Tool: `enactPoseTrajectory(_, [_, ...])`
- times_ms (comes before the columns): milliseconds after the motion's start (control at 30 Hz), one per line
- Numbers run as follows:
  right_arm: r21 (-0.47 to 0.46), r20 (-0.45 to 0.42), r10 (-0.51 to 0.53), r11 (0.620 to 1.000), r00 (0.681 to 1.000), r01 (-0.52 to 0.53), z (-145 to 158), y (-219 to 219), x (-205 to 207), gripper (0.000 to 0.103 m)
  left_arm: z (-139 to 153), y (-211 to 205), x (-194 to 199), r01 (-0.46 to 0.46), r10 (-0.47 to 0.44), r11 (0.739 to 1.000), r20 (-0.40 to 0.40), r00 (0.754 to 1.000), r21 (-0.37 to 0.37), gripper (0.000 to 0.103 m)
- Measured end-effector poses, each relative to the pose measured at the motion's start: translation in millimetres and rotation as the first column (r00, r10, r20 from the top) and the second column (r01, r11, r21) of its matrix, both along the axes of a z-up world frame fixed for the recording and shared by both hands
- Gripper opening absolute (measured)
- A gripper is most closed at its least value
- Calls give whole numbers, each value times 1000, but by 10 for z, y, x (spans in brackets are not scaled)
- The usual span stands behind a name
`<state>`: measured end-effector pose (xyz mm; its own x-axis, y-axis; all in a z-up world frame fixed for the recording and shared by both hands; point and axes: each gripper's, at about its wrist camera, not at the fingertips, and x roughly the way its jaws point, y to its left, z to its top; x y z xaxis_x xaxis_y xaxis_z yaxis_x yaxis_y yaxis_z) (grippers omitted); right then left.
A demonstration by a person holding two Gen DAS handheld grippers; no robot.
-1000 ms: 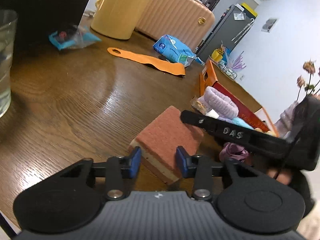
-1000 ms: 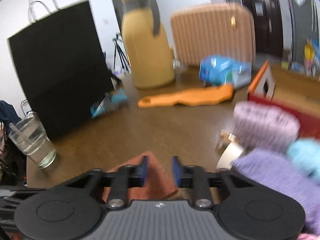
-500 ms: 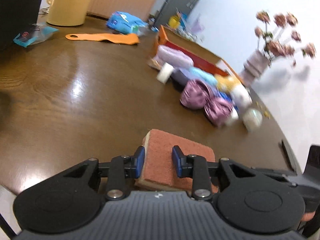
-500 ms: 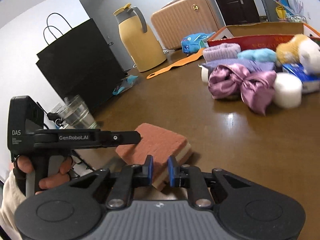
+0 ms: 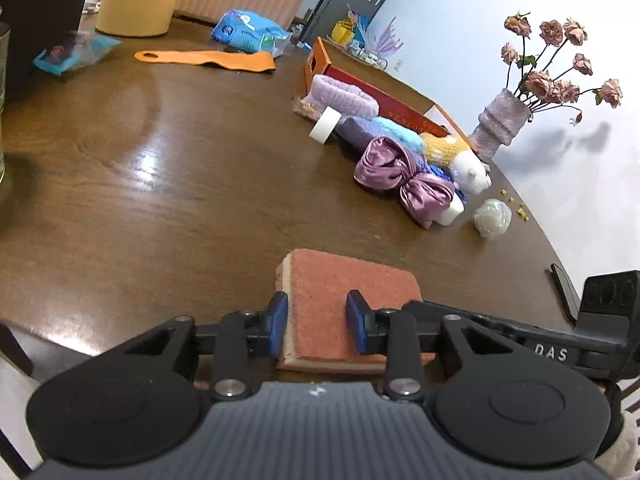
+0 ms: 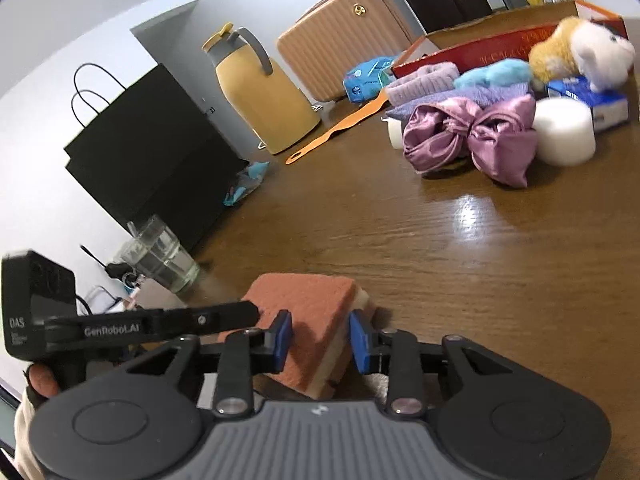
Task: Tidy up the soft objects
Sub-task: 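Lift the sponge block with both grippers and carry it over the cardboard box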
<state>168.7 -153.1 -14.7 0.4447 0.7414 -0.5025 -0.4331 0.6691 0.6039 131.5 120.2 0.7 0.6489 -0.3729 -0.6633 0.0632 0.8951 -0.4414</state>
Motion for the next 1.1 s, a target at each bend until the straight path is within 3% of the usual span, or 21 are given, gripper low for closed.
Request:
enactPoseTrajectory(133, [-4, 3, 5, 1000, 1000, -5, 1, 26, 3, 27, 16, -46, 68, 10, -10, 999, 5, 1000, 31, 32])
enactPoseTrajectory(333, [-25, 35, -29, 999, 999, 29, 32, 81, 330, 27, 47, -121, 436, 8, -12, 997, 47, 999, 79, 31])
enactPoseTrajectory(433, [-54, 124, -63, 996, 990, 70, 237, 83, 509, 26, 258, -220, 647, 17, -33, 994, 153, 988, 105, 31])
enactPoseTrajectory(500, [-32, 174, -84, 995, 981, 90, 432, -10, 709, 25, 423, -244, 856, 30, -45, 996, 194, 980, 79, 31])
enactPoseTrajectory(633, [-48, 261, -116, 990, 958, 133, 742, -121, 1143, 24, 693, -404, 1395, 52, -71, 995, 254, 965, 80, 31])
enactPoseTrajectory(767, [-56, 279, -151, 983, 948, 173, 925, -250, 1741, 24, 846, -548, 2048, 75, -92, 994, 273, 958, 75, 31])
enactPoseTrajectory(933, [-95, 257, -165, 976, 952, 195, 986, -338, 2589, 24, 866, -621, 3026, 90, -98, 995, 221, 970, 49, 32])
enactPoseTrajectory(1100, [-127, 151, -198, 968, 969, 217, 890, -373, 3729, 24, 757, -646, 4088, 69, -75, 996, 126, 989, 56, 32])
